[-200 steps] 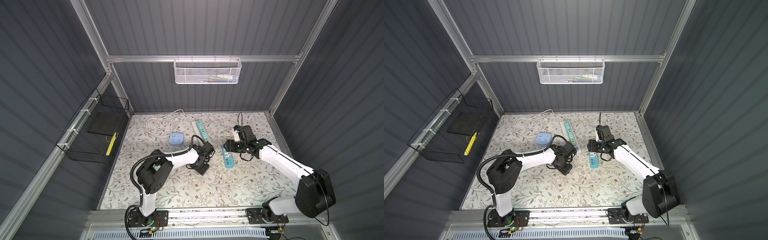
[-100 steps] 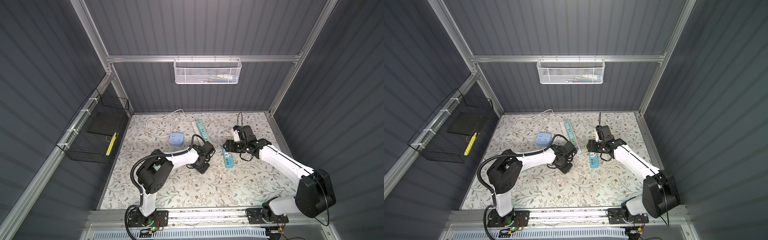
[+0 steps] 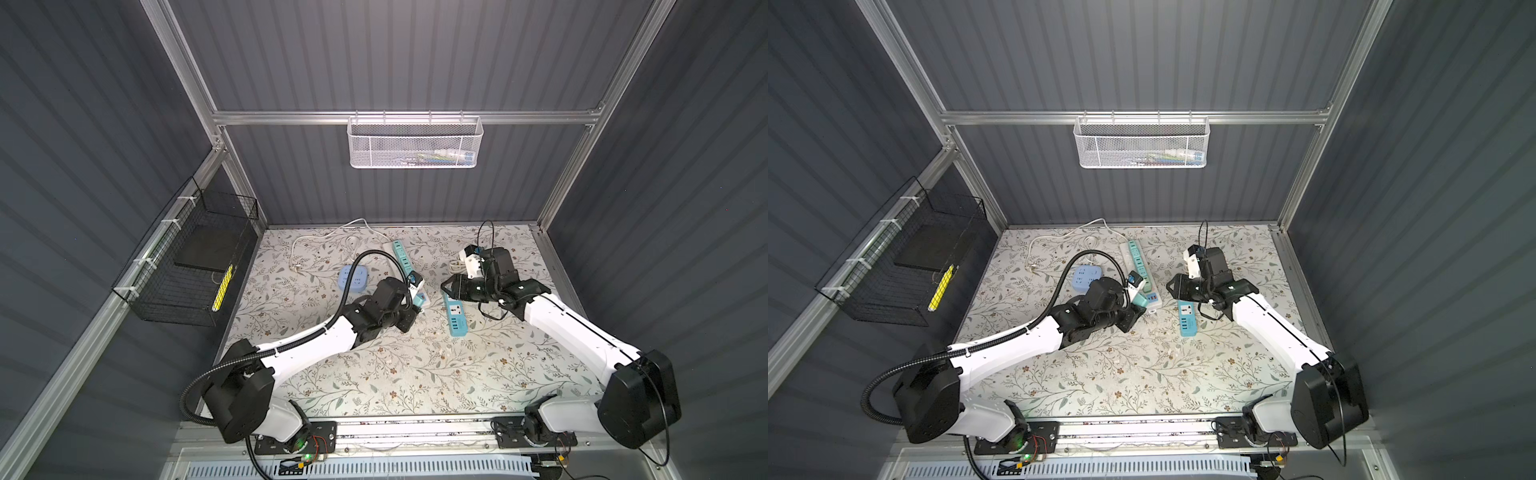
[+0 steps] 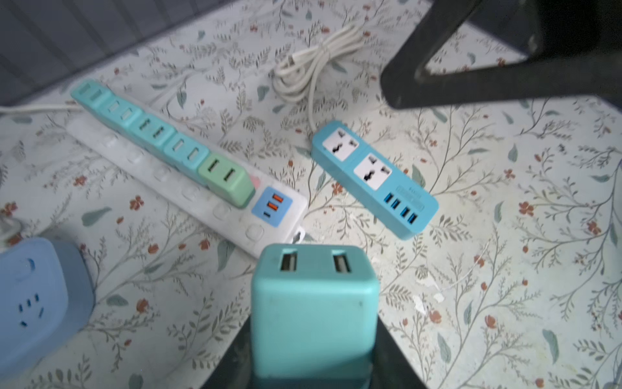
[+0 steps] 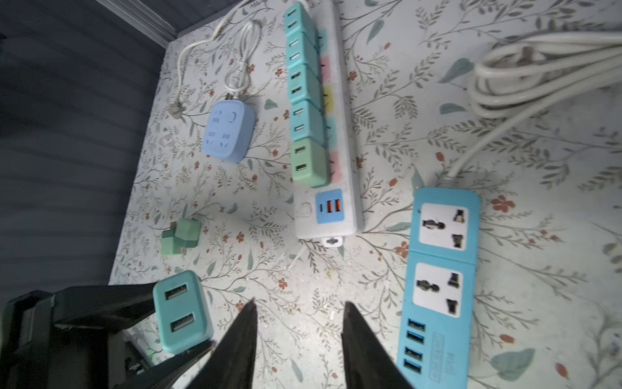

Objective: Insert the plug
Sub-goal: 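Lift the teal adapter with the left gripper toward the right gripper, then close the right gripper on the adapter while the left gripper holds it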

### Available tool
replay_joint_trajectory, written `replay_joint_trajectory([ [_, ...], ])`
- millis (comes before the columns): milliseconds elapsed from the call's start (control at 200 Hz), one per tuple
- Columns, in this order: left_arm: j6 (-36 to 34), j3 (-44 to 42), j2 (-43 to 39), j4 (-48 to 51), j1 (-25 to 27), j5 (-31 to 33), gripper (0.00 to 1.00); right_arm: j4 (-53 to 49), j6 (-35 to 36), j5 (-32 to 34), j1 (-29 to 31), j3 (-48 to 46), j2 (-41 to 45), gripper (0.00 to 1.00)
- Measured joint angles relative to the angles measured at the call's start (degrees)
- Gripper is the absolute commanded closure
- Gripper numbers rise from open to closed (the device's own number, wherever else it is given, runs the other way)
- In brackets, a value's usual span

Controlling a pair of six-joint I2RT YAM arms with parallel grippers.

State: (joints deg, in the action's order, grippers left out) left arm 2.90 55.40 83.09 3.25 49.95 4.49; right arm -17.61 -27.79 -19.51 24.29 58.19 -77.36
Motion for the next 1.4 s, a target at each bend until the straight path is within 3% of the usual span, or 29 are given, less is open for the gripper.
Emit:
replay_joint_trajectory([
  [270, -0.6, -1.0, 0.0, -5.9, 0.0, 0.0, 0.83, 0.9, -0.2, -6.3, 3.8, 5.0, -3.4, 0.42],
  [660, -1.0, -2.4, -2.3, -5.9, 0.0, 0.0, 0.83, 0.4, 1.3, -12.5, 5.3, 9.1, -9.0, 0.53],
  [806, -1.2, -2.4, -2.3, -5.9, 0.0, 0.0, 0.83, 0.0, 1.5, -13.9, 5.9, 9.1, -9.4, 0.66],
  [921, -1.2, -2.4, -2.3, -5.9, 0.0, -0.6, 0.83, -0.2, 2.9, -14.7, 5.9, 9.1, -9.4, 0.67],
  [1036, -1.3, -2.4, -2.3, -5.8, 0.0, -0.7, 0.80, -0.5, 3.9, -14.8, 5.9, 9.1, -9.4, 0.76],
  [1231, -1.2, -2.4, -2.3, -5.6, 0.0, -0.7, 0.61, -0.8, 5.4, -14.8, 5.9, 9.1, -9.3, 0.83],
  [1296, -1.2, -2.4, -2.3, -5.6, 0.0, -0.6, 0.43, -0.9, 5.7, -14.5, 5.9, 9.1, -9.2, 0.83],
  [1351, -1.4, -2.2, -2.2, -5.7, 0.0, 0.1, 0.39, -1.0, 5.6, -13.3, 5.9, 9.1, -8.9, 0.84],
  [1401, -1.6, -1.9, -2.1, -5.7, 0.0, 0.9, 0.29, -1.3, 5.5, -12.0, 5.9, 9.1, -8.7, 0.84],
])
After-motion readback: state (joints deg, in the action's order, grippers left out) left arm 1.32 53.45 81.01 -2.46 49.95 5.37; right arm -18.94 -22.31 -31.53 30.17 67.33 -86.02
